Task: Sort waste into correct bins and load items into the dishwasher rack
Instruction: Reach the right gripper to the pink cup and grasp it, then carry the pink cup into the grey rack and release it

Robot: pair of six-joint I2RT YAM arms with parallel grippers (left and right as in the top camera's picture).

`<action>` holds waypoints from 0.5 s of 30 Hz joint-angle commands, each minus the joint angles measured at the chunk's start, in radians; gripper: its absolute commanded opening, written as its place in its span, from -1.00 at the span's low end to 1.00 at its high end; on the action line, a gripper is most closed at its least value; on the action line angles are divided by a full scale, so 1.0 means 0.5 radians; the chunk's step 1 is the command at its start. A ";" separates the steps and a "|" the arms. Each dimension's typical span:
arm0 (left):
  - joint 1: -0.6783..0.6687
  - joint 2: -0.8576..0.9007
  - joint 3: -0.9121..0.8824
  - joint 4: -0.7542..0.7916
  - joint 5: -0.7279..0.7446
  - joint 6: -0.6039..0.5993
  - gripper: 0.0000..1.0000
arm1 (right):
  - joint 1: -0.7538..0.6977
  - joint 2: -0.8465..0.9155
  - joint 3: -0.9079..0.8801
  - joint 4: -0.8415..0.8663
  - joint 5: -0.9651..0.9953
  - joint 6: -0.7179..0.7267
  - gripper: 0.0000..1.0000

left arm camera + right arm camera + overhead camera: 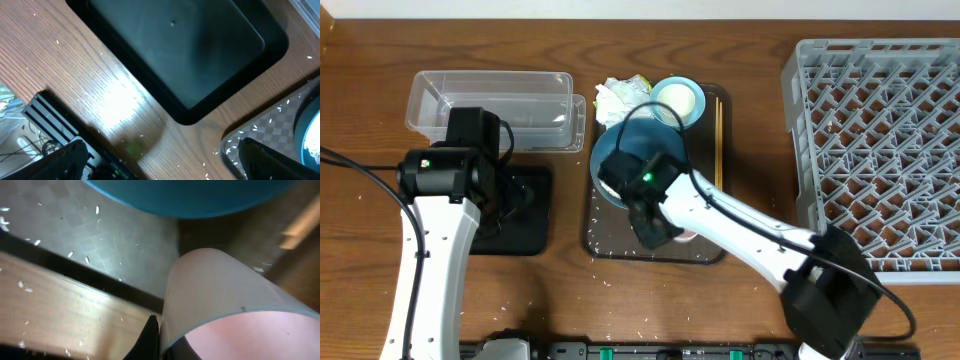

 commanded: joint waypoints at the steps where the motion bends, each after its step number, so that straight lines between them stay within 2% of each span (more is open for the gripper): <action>1: 0.011 -0.020 0.029 -0.006 -0.011 -0.011 0.98 | -0.112 -0.198 0.265 -0.121 0.233 -0.123 -0.98; 5: 0.011 -0.020 0.029 -0.006 -0.011 -0.011 0.98 | -0.387 -0.357 0.497 -0.174 0.253 -0.420 -0.93; 8: 0.011 -0.020 0.029 -0.006 -0.011 -0.011 0.98 | -0.753 -0.464 0.564 -0.098 0.169 -0.478 -0.98; 10: 0.011 -0.020 0.029 -0.006 -0.011 -0.011 0.98 | -1.104 -0.525 0.567 -0.011 -0.111 -0.611 -0.98; 15: 0.011 -0.020 0.029 -0.006 -0.011 -0.011 0.99 | -1.974 -0.508 0.561 0.150 -1.095 -1.003 -0.99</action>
